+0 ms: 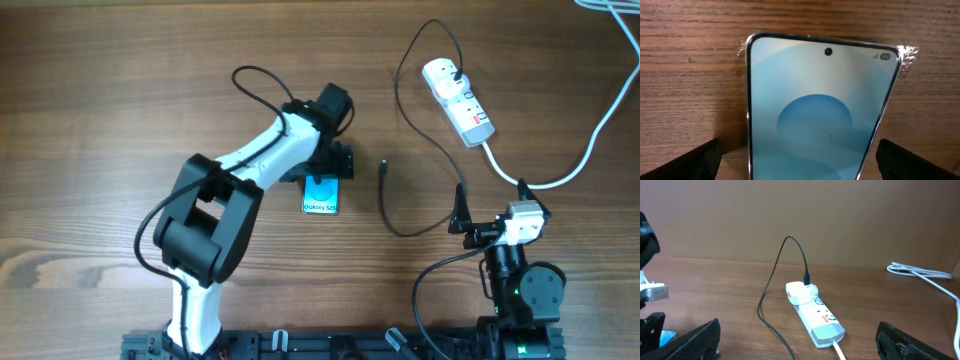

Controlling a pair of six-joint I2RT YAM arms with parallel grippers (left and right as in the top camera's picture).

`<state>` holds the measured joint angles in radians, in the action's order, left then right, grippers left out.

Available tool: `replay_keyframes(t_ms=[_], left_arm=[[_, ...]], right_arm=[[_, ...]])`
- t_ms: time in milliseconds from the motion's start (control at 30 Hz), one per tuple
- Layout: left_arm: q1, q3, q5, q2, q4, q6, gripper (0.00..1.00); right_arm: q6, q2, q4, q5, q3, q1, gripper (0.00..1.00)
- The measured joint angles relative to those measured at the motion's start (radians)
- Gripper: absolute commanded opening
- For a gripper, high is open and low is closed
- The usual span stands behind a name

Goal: Plug charger to phone and switch on socket

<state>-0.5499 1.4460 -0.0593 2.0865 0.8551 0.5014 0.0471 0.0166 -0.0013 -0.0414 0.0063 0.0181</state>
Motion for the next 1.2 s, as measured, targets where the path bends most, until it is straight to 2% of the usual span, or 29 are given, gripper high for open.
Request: replay_keyframes(t_ms=[167,500,967,1200], left_arm=[[0.006,0.0,-0.016,-0.002,0.004,-0.014,1.0],[-0.039,-0.002,0.08,0.003,0.005,-0.01,1.0],[-0.086,-0.002,0.103,0.004,-0.01,-0.002,1.0],[-0.087,-0.002,0.109,0.004,-0.013,0.001,0.93]], right_arm=[[0.0,0.0,0.0,0.0,0.0,0.0,1.0],[0.0,0.0,0.0,0.0,0.0,0.0,0.99],[0.0,0.0,0.0,0.0,0.0,0.0,1.0],[0.0,0.0,0.0,0.0,0.0,0.0,1.0]])
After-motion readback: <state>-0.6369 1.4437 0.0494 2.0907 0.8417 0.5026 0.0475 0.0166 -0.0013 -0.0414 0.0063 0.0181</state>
